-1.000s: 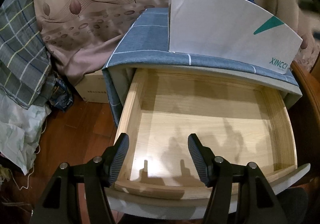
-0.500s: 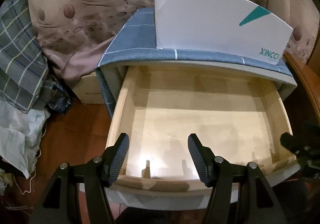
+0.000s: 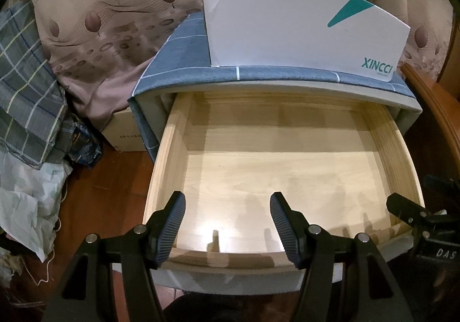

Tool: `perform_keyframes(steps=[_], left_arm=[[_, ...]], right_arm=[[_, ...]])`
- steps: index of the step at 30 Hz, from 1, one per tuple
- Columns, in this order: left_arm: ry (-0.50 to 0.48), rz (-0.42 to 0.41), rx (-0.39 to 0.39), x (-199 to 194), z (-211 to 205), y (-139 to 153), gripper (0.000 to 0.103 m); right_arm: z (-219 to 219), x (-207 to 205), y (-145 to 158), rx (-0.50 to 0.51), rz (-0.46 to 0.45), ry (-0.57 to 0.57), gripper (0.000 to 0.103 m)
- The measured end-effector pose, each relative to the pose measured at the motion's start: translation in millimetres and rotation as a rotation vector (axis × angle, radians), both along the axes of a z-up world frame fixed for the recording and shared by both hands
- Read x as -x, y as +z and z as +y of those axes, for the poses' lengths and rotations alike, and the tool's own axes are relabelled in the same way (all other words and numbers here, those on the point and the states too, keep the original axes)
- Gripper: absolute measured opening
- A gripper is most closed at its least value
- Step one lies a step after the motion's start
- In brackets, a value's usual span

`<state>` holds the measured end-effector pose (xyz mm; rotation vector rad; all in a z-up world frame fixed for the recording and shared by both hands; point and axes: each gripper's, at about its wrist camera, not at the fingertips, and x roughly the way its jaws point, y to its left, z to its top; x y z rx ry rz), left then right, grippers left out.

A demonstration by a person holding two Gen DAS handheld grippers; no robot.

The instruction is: Take underwear out of drawer

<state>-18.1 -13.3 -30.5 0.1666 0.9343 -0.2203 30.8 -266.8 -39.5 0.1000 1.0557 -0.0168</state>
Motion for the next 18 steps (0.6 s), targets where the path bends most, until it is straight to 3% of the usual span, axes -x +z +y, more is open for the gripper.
perform_keyframes(steps=[18], left_arm=[[-0.006, -0.001, -0.005, 1.4, -2.2, -0.3, 0.063]], right_arm=[[4.6, -2.4, -4.3, 0.012, 0.019, -0.005, 0.100]])
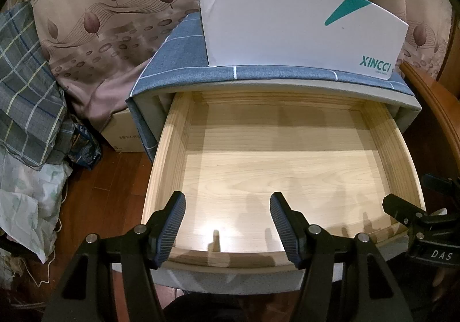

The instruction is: Take underwear out of drawer

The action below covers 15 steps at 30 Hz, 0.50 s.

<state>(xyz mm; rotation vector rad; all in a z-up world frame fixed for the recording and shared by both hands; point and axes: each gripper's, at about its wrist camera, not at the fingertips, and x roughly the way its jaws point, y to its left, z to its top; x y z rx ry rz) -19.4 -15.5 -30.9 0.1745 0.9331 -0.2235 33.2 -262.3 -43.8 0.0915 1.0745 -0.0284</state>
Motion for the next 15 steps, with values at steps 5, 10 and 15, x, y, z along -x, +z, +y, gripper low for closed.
perform_keyframes(steps=[5, 10, 15], left_arm=[[0.000, 0.000, 0.001, 0.6, -0.5, 0.3, 0.063], [-0.001, 0.000, 0.000, 0.6, -0.5, 0.2, 0.063], [-0.001, 0.000, 0.000, 0.5, -0.4, 0.2, 0.063]], right_arm=[[0.0, -1.0, -1.3, -0.001, 0.006, 0.001, 0.100], [0.4, -0.9, -1.7, -0.001, 0.008, 0.000, 0.100], [0.5, -1.0, -2.2, -0.001, 0.010, 0.000, 0.100]])
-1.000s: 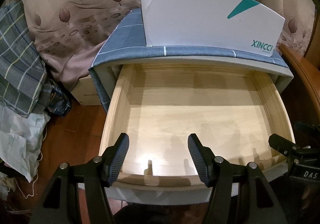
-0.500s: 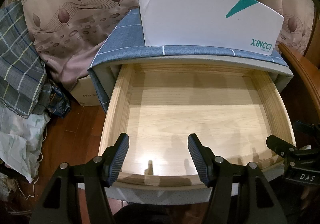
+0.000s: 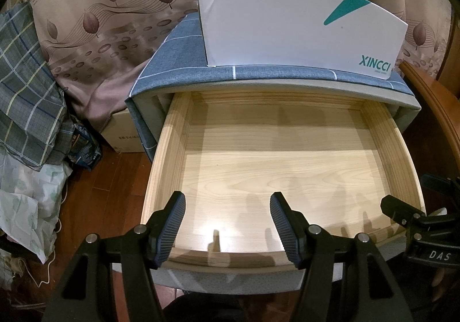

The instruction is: Take underwear out of drawer

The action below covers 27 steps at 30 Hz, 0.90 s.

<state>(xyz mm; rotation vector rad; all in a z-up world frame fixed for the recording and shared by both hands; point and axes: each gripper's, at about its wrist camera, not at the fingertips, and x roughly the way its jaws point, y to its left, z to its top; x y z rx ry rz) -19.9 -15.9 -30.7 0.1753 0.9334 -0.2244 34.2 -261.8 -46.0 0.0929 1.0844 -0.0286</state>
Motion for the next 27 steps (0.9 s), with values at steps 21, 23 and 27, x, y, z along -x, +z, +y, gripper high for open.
perform_keyframes(steps=[21, 23, 27], left_arm=[[-0.002, 0.001, 0.000, 0.1, -0.5, 0.4, 0.063], [-0.005, -0.002, -0.002, 0.2, -0.7, 0.6, 0.063], [-0.021, -0.010, -0.004, 3.2, -3.2, -0.4, 0.063]], right_arm=[[-0.1, 0.6, -1.5, -0.002, 0.004, 0.002, 0.100], [-0.2, 1.0, -1.6, -0.003, 0.002, 0.003, 0.100], [-0.2, 0.5, -1.5, -0.003, 0.003, 0.003, 0.100]])
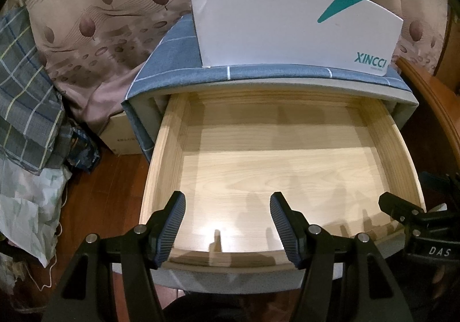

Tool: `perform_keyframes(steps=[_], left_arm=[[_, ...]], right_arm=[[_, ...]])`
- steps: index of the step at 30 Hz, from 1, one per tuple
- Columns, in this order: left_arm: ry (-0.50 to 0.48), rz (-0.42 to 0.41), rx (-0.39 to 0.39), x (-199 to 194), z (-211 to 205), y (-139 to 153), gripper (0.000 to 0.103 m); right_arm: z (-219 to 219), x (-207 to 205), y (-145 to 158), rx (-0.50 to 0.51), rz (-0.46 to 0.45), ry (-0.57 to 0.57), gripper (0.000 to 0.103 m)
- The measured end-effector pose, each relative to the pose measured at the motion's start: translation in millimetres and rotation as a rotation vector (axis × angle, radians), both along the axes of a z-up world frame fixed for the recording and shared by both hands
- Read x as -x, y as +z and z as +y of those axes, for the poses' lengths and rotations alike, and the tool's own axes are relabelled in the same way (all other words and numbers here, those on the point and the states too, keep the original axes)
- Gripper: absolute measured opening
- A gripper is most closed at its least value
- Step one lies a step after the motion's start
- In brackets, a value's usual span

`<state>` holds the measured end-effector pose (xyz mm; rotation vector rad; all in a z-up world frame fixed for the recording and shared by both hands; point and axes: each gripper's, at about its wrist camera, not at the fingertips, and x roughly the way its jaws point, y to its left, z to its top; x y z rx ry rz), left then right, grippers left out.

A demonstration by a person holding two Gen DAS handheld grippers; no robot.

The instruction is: Take underwear out of drawer

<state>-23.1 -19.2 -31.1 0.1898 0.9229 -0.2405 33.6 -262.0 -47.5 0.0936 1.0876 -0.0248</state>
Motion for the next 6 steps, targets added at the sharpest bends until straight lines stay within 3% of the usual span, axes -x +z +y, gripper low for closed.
perform_keyframes(steps=[6], left_arm=[[0.002, 0.007, -0.003, -1.2, 1.7, -1.8, 0.063]], right_arm=[[-0.1, 0.1, 0.1, 0.000, 0.001, 0.000, 0.100]])
